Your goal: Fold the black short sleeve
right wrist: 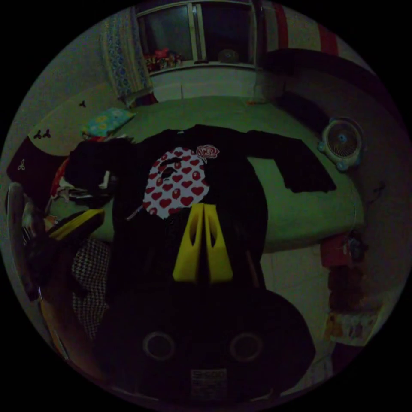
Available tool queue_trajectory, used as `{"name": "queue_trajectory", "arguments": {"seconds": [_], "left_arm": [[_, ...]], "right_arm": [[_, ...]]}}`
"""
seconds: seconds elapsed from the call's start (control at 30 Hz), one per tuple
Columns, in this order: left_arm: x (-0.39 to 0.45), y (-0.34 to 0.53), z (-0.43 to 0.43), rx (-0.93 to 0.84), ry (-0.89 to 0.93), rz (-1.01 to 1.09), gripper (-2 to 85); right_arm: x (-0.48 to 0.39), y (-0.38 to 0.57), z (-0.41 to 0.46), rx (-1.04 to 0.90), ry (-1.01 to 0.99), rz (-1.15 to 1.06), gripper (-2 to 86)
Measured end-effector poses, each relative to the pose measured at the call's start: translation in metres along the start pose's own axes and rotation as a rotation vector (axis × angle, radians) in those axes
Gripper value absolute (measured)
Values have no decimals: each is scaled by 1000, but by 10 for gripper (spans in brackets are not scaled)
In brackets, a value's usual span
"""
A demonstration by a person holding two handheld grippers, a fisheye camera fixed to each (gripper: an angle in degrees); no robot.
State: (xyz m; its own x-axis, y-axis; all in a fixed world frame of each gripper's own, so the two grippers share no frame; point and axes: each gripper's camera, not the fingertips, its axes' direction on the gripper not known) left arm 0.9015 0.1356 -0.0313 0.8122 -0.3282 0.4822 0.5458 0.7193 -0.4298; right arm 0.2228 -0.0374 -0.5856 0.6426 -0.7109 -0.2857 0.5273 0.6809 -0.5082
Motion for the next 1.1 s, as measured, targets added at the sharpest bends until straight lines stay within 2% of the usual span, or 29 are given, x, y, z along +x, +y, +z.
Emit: {"name": "queue_trajectory", "arguments": {"seconds": [0.4, 0.73, 1.1], "left_arm": [[8, 124, -38, 5, 56, -38, -1], [19, 190, -29, -50, 144, -57, -1], [20, 243, -12, -126, 83, -78, -1]], "right_arm": [[-18, 81, -31, 5, 40, -105, -11], [-13, 135, -19, -95, 45, -99, -11], [-4, 167, -13, -146, 13, -89, -9]]}}
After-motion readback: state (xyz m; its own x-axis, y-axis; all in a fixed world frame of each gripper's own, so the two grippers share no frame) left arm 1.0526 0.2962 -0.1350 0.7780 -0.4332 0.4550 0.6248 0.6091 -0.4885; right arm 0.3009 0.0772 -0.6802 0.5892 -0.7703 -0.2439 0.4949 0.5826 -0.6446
